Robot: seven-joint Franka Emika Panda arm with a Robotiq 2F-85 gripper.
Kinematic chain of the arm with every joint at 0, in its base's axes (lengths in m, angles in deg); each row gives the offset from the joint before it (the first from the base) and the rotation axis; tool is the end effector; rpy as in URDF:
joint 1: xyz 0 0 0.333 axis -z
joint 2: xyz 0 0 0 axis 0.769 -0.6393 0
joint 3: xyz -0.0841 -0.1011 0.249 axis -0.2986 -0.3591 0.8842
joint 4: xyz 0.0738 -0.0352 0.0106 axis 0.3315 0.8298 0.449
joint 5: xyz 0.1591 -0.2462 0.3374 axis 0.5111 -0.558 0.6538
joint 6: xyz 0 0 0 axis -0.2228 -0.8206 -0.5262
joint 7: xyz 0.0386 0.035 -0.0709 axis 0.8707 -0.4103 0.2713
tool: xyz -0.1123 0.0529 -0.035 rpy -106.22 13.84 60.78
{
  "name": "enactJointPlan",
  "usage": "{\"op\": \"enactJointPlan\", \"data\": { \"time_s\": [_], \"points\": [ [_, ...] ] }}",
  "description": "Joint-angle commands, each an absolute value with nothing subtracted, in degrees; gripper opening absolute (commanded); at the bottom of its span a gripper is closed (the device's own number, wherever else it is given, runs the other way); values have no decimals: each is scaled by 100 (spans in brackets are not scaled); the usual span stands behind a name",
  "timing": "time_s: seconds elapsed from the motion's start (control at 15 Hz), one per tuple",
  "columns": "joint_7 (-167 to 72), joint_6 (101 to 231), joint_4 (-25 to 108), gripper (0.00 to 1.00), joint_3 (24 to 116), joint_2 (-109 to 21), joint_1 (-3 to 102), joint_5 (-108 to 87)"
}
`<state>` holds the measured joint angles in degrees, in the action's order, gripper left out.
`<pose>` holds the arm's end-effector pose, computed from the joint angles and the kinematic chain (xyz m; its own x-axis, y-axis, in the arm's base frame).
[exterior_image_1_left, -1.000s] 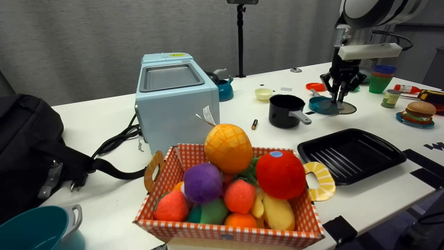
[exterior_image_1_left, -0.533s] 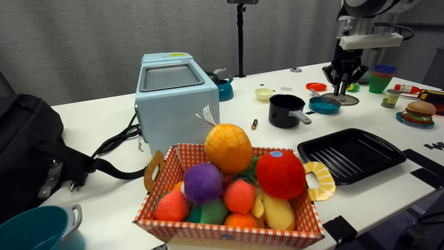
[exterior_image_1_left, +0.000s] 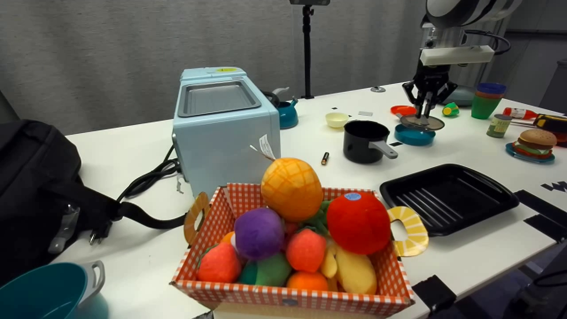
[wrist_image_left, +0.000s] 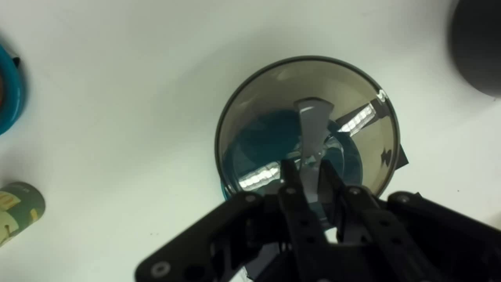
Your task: Cover the pan with a black lid
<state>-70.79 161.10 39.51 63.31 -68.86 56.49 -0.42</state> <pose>0.6873 -0.1950 0.1350 0.6760 -0.7369 -0.0098 -0.7362 -0.6758 0.0358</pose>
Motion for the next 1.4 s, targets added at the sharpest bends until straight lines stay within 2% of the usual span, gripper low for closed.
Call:
{"op": "enactJointPlan", "data": {
  "time_s": [0.0, 0.8, 1.33],
  "points": [
    [-7316, 16092, 3292, 4, 6256, -7370, 5628, -35],
    [-7807, 16004, 2300, 4, 6112, -8257, 5644, -94],
    [-7719, 16144, 2536, 4, 6166, -8042, 5687, -34]
  ]
}}
